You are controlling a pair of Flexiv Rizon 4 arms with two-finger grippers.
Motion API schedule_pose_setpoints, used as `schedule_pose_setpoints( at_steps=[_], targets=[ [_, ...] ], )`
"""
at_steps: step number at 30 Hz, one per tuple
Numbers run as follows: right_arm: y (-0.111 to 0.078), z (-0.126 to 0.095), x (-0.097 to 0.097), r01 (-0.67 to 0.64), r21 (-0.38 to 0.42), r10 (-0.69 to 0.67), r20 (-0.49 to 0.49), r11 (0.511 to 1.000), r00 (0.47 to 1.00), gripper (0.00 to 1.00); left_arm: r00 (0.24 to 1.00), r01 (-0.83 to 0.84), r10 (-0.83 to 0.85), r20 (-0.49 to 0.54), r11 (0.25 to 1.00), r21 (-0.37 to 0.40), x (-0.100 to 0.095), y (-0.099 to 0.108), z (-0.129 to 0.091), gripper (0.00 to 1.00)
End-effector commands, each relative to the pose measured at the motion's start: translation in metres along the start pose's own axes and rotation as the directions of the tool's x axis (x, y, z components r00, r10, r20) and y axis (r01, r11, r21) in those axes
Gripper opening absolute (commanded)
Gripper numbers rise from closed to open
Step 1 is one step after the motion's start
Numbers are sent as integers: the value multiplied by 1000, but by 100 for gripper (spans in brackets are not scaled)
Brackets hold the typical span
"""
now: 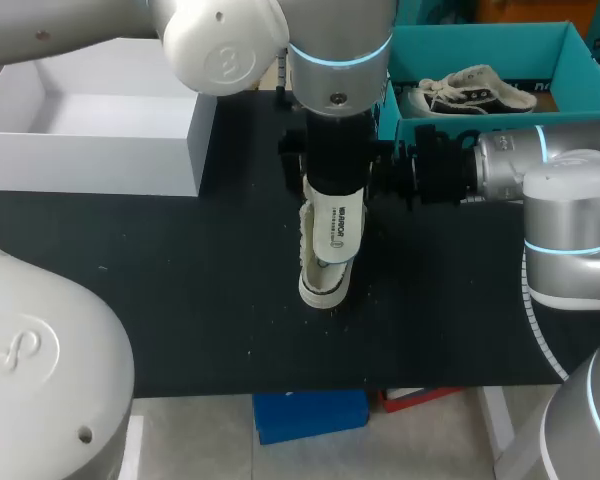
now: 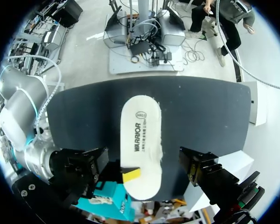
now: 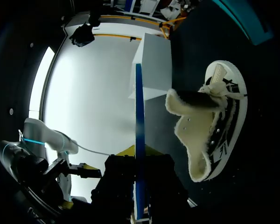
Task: Take the shoe out of the shoebox, open the shoe tongue, remove and reinsert the insole, then place the shoe into the shoebox
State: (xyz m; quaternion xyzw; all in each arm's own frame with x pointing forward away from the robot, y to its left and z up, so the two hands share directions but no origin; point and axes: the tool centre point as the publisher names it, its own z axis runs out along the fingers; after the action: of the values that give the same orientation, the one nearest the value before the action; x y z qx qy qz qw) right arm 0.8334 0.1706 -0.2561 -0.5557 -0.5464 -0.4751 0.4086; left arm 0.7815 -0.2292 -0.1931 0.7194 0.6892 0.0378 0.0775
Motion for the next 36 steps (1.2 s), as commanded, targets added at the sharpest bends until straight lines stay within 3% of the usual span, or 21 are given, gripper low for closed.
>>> schedule_pose_setpoints(
  at_steps=[1,11,26,36],
  targets=[
    [0,1,0,-1,-1,1,1,1000,1000,0,1000,0,0,11,1000,7,4,13,3,100],
    [0,1,0,-1,-1,1,1,1000,1000,0,1000,0,0,30,1000,4,8,47,11,100],
    [0,1,0,-1,-1,1,1,1000,1000,0,999,-11,13,42,999,-42,11,126,21,100],
    [0,1,0,-1,-1,1,1,1000,1000,0,998,3,1,66,998,-56,13,163,35,100]
  ],
)
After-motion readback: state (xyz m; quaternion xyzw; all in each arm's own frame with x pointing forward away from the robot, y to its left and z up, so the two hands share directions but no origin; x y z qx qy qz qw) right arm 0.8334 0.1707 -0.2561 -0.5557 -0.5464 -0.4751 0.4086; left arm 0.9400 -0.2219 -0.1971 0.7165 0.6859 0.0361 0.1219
